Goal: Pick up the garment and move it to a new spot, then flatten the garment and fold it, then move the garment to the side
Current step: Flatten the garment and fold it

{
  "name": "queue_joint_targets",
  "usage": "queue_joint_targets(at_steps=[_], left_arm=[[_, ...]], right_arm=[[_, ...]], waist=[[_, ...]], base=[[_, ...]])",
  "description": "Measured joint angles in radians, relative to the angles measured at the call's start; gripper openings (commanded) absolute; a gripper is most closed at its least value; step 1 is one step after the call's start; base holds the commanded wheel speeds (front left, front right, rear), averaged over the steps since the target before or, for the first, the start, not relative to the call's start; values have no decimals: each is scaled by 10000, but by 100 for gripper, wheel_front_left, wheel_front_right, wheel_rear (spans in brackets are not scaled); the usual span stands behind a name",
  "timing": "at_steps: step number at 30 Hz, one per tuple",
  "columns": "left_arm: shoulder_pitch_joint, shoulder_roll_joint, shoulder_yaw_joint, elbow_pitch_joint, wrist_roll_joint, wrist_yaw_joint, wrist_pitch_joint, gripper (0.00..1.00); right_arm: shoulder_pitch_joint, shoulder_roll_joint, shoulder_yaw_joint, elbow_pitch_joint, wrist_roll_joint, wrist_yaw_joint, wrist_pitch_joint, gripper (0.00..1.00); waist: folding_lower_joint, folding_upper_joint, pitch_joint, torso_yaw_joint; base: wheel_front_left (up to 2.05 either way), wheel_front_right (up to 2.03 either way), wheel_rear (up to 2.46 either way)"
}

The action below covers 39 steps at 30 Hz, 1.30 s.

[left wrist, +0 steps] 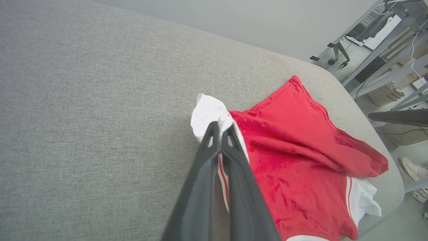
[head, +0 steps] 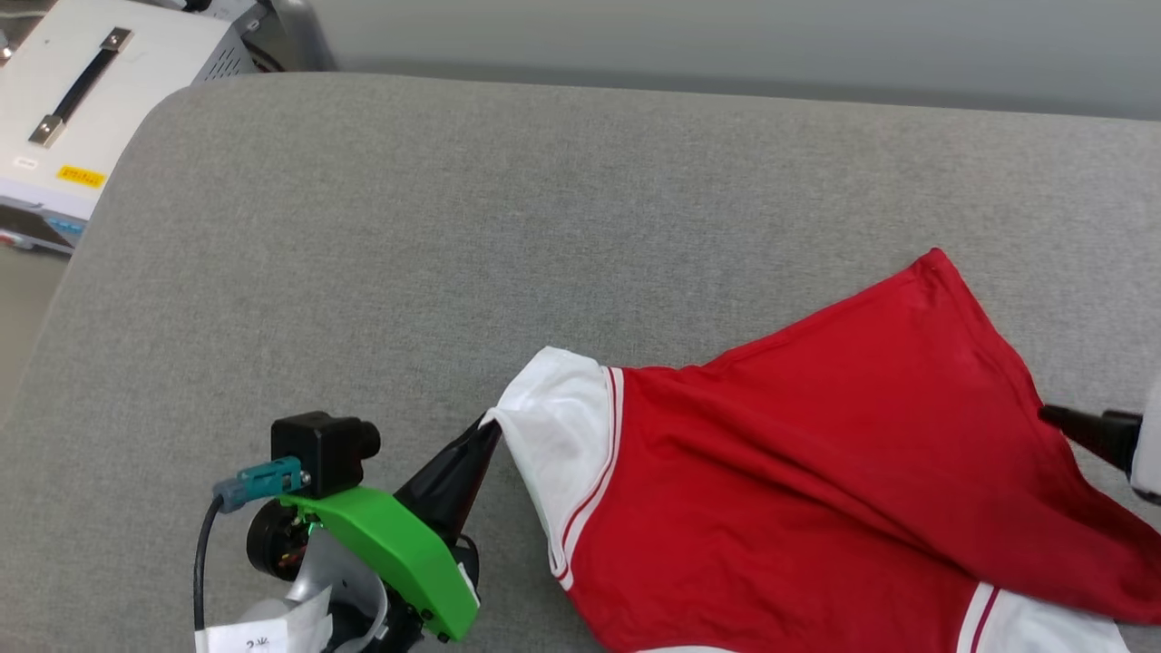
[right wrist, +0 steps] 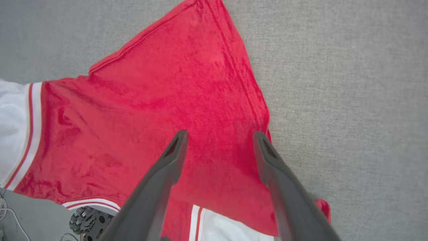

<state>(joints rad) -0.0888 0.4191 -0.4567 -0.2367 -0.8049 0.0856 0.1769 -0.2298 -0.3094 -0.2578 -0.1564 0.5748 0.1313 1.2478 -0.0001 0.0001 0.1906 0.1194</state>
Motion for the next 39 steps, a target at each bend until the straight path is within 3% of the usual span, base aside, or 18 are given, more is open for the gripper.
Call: queue_joint_targets(at_steps=[13, 20, 29, 30, 31, 32, 39], left_arm=[[-777, -226, -280, -79, 196, -351, -121, 0], [-1158, -510, -594, -13, 293, -564, -222, 0], [-1313, -639, -639, 268, 301, -623, -314, 0], [-1313, -640, -642, 286, 301, -623, -326, 0], [-1313, -640, -642, 293, 301, -623, -328, 0], [-1313, -640, -644, 297, 301, -623, -349, 0], [-1324, -633, -631, 339, 299, -621, -357, 0]], right_arm=[[-3095, -339, 577, 1992, -1296, 0, 451, 100], [-3890, -677, 746, 3555, -1779, 0, -232, 100], [-4145, -1197, 1304, 4205, -1923, 0, -420, 100], [-4115, -1229, 1350, 4261, -1908, 0, -407, 65], [-4113, -1241, 1360, 4320, -1871, 0, -408, 38], [-4111, -1243, 1383, 4380, -1843, 0, -426, 0], [-4066, -1187, 1628, 4594, -1572, 0, -1154, 0]], waist=[[1, 0, 1262, 1060], [2, 0, 2127, 1799], [1, 0, 2469, 2336], [1, -1, 2451, 2354], [1, -1, 2425, 2360], [2, 0, 2399, 2362], [1, -1, 2249, 2282]], base=[[0, 0, 0], [0, 0, 0], [0, 0, 0], [0, 0, 0], [0, 0, 0], [0, 0, 0], [0, 0, 0]])
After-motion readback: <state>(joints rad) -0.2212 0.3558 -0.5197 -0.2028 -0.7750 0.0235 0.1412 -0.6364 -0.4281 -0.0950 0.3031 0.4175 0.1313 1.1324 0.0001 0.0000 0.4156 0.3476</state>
